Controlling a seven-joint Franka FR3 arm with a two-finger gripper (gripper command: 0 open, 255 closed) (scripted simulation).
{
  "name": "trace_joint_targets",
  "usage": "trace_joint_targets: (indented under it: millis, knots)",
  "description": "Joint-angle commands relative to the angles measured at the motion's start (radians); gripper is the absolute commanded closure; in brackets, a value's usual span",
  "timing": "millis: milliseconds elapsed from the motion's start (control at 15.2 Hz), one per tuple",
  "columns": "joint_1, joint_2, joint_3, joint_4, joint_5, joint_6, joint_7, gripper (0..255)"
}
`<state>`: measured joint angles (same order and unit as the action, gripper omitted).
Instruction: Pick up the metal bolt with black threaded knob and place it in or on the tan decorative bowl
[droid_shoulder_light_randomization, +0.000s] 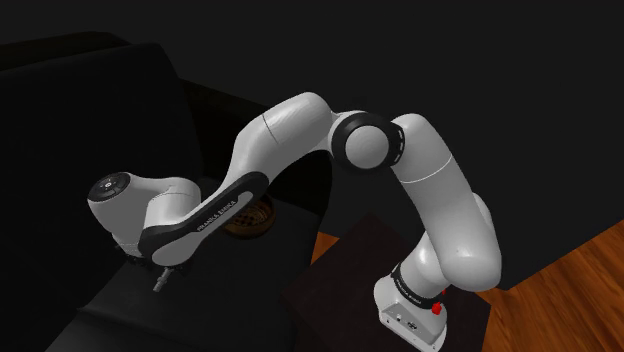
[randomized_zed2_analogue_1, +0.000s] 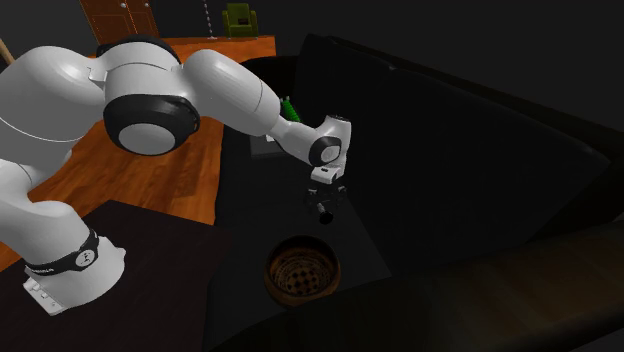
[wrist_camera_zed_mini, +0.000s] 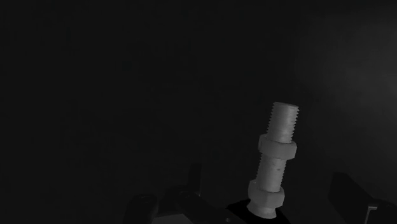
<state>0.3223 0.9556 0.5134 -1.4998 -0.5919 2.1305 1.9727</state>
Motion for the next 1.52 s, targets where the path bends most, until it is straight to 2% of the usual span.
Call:
trace_joint_targets:
  millis: [0,594,1452]
  knots:
    - [0.000,0.000,0.000,0.000,0.000,0.000,0.000,255]
    - [0.000,0.000,0.000,0.000,0.000,0.000,0.000,255]
    - [-0.034,-0.121,0.049,-0.033,0.049,-0.087,-0.024,255]
